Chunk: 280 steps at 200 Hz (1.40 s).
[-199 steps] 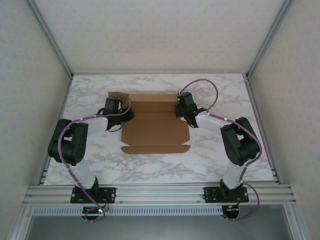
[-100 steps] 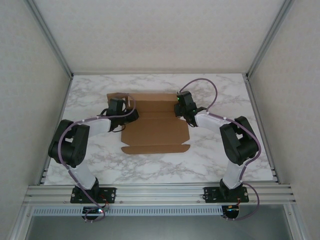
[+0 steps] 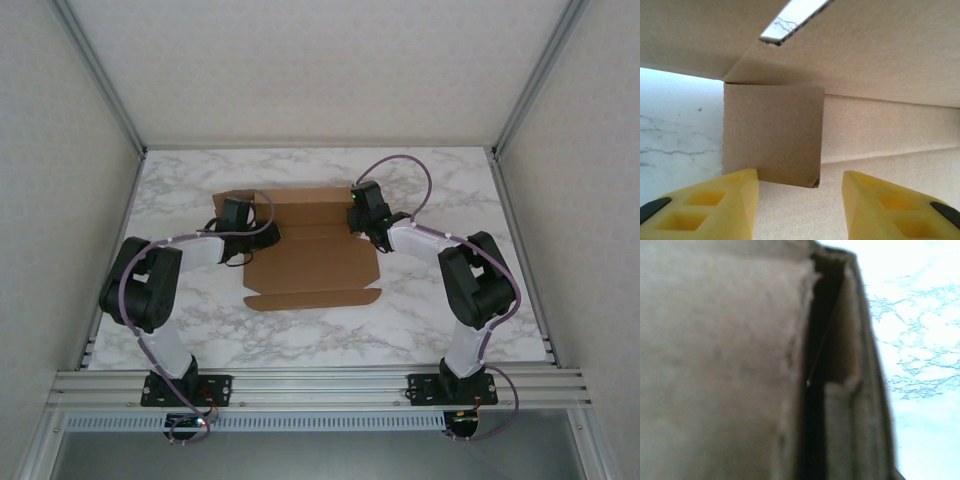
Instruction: Fold the paper box
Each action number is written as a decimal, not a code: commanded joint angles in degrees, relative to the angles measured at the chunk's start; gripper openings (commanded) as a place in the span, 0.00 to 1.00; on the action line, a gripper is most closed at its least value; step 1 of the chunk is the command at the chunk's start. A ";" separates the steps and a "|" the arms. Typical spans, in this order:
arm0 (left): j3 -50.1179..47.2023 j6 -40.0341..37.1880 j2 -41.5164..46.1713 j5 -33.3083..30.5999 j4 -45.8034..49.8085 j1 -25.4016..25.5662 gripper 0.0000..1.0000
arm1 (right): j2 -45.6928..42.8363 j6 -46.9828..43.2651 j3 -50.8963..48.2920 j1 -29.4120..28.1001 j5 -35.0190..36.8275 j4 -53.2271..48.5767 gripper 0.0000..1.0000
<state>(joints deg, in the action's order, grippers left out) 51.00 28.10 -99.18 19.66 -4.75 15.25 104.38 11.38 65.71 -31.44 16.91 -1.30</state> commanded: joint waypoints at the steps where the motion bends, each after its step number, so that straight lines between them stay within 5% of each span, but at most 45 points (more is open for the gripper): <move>1: -0.36 1.15 5.91 -1.05 2.82 0.08 0.47 | 2.74 0.57 0.10 -0.46 1.45 -7.99 0.09; 60: -6.27 2.84 21.86 -6.16 10.04 -3.13 0.44 | 2.21 0.20 -0.11 -0.37 3.41 -8.29 0.09; 111: -10.64 3.55 40.03 -13.62 12.08 -11.38 0.40 | 2.44 0.05 0.01 -0.34 2.34 -8.26 0.09; 171: -8.64 9.93 33.34 -16.61 3.92 -19.32 0.45 | 2.96 0.09 0.67 -0.23 0.63 -8.85 0.09; 221: -5.33 -12.41 24.17 -6.70 -8.78 -15.32 0.50 | 3.80 -1.42 1.29 -0.11 -1.25 -8.11 0.13; 257: 1.71 -22.75 23.73 -9.42 -8.25 -13.25 0.54 | 4.48 -1.36 1.34 0.40 -1.20 -8.03 0.13; 280: 5.29 -28.70 22.18 -3.07 -5.48 -13.80 0.54 | 4.75 -1.16 1.59 0.95 -2.21 -7.91 0.13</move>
<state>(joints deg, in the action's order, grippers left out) 52.40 9.52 -76.16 10.87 -8.88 2.04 105.67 10.72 67.94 -31.31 17.47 -3.22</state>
